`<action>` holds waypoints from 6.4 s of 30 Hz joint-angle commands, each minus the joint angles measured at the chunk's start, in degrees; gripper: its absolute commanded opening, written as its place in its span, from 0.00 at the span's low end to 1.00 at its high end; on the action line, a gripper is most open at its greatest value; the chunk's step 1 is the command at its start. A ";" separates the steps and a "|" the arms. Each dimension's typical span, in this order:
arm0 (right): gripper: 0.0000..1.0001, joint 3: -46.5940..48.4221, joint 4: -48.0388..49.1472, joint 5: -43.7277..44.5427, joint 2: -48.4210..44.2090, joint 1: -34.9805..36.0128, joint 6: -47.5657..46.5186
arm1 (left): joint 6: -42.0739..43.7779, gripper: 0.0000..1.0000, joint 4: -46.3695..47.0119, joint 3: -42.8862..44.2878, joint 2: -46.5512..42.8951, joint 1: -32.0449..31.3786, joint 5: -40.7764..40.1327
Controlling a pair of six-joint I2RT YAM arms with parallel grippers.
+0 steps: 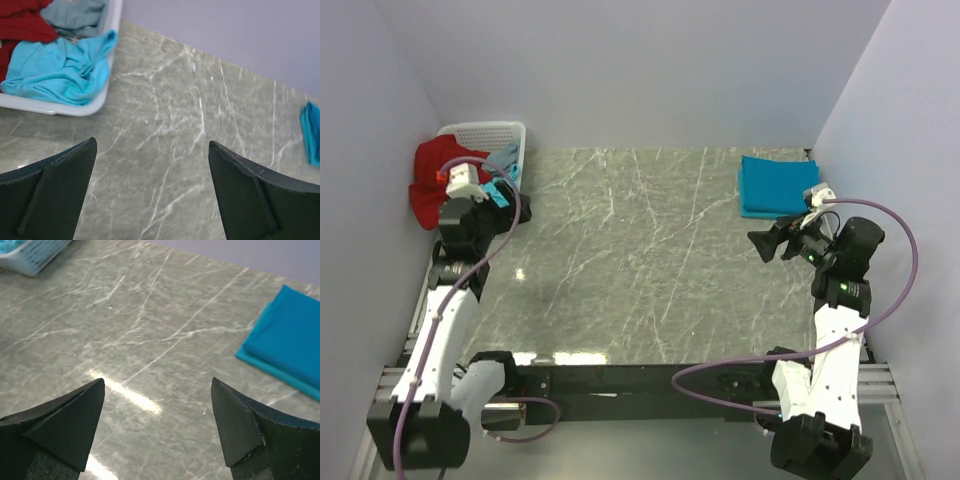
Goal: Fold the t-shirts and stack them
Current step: Grab the tshirt from the pile, then move the tshirt to the center of the board, then flatten the tshirt out
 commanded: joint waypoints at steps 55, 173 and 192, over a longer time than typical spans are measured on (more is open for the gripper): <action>0.93 5.76 -8.88 -0.05 6.48 0.71 -3.45 | -16.27 0.00 -20.64 82.84 53.95 14.67 -19.84; 0.01 43.37 -23.98 32.29 58.62 53.10 -5.46 | -10.13 0.00 -7.01 1.63 23.73 -59.43 -36.96; 0.00 63.32 -25.32 63.07 19.42 47.15 -24.99 | 10.43 0.01 -11.40 32.44 -9.52 -53.97 -33.81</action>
